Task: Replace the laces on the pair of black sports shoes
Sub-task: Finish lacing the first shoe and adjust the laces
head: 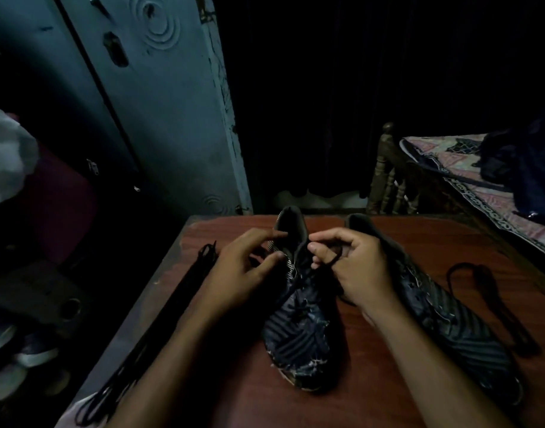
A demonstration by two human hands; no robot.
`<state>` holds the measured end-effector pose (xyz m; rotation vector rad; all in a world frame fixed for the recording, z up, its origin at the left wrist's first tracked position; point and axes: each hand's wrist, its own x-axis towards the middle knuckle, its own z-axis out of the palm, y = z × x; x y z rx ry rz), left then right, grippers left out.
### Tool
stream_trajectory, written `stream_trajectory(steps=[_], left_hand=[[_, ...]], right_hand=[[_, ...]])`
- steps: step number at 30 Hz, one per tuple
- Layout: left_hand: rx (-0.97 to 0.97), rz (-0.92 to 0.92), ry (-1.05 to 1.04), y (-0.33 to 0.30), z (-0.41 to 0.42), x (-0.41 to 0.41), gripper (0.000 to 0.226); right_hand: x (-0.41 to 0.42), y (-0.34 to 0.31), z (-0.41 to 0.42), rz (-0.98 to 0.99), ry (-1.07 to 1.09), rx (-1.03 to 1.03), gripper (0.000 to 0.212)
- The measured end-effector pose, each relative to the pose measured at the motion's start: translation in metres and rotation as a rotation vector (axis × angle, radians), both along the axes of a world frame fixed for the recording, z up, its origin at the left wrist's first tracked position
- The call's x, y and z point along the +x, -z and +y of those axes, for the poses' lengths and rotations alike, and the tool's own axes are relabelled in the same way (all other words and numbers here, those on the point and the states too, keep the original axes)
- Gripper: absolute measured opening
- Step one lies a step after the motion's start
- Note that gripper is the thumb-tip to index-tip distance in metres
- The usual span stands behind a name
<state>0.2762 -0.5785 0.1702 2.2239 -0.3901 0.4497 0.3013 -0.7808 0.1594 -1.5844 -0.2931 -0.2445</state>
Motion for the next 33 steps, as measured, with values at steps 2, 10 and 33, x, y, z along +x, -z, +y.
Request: stream_trajectory(steps=[2, 10, 33], left_hand=[[0.007, -0.010, 0.008, 0.010, -0.009, 0.005, 0.027], [-0.057, 0.038, 0.071, 0.030, -0.005, 0.019, 0.029], [-0.301, 0.092, 0.065, 0.035, -0.014, 0.024, 0.011]], right_hand=[[0.002, 0.002, -0.002, -0.006, 0.017, -0.054, 0.016], [-0.004, -0.001, -0.003, -0.093, 0.098, -0.204, 0.014], [-0.005, 0.001, 0.002, -0.153, 0.129, -0.419, 0.019]])
